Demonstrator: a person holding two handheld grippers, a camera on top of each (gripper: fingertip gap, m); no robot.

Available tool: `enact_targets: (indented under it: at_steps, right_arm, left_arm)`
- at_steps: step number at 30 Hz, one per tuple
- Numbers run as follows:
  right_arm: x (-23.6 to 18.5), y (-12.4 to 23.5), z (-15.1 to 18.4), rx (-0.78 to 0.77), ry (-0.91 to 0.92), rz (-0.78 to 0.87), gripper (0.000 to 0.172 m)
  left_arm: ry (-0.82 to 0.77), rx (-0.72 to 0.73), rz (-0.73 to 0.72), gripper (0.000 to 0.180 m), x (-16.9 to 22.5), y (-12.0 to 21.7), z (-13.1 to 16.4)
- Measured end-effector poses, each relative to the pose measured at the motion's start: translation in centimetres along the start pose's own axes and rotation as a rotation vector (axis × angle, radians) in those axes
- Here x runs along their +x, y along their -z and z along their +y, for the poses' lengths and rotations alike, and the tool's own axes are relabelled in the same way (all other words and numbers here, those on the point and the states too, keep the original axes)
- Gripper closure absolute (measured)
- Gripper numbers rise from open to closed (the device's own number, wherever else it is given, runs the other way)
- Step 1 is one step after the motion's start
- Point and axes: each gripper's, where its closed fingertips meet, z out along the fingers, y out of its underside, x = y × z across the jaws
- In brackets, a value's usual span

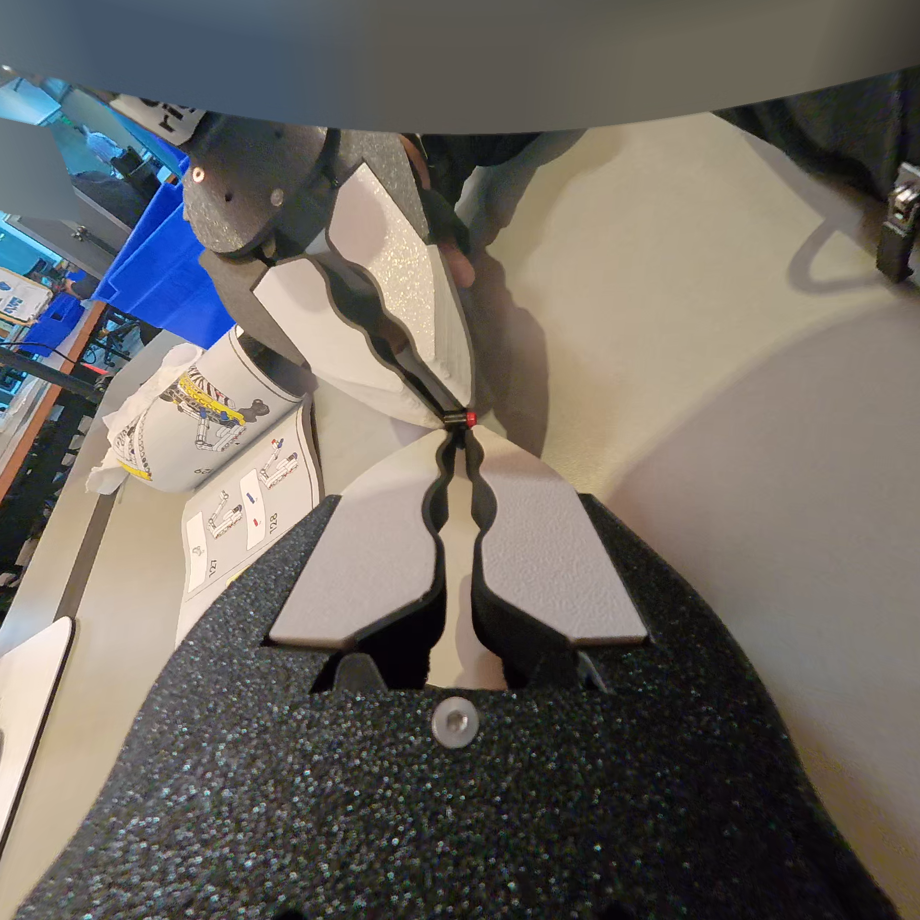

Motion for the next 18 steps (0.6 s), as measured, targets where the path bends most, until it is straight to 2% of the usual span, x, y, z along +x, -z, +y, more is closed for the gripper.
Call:
enact_targets:
  at_steps: [18]
  right_arm:
    - [-0.39, -0.21, 0.34, -0.034, -0.033, -0.067, 0.17]
  left_arm:
    - [-0.014, -0.016, 0.036, 0.176, 0.54, -0.18, 0.07]
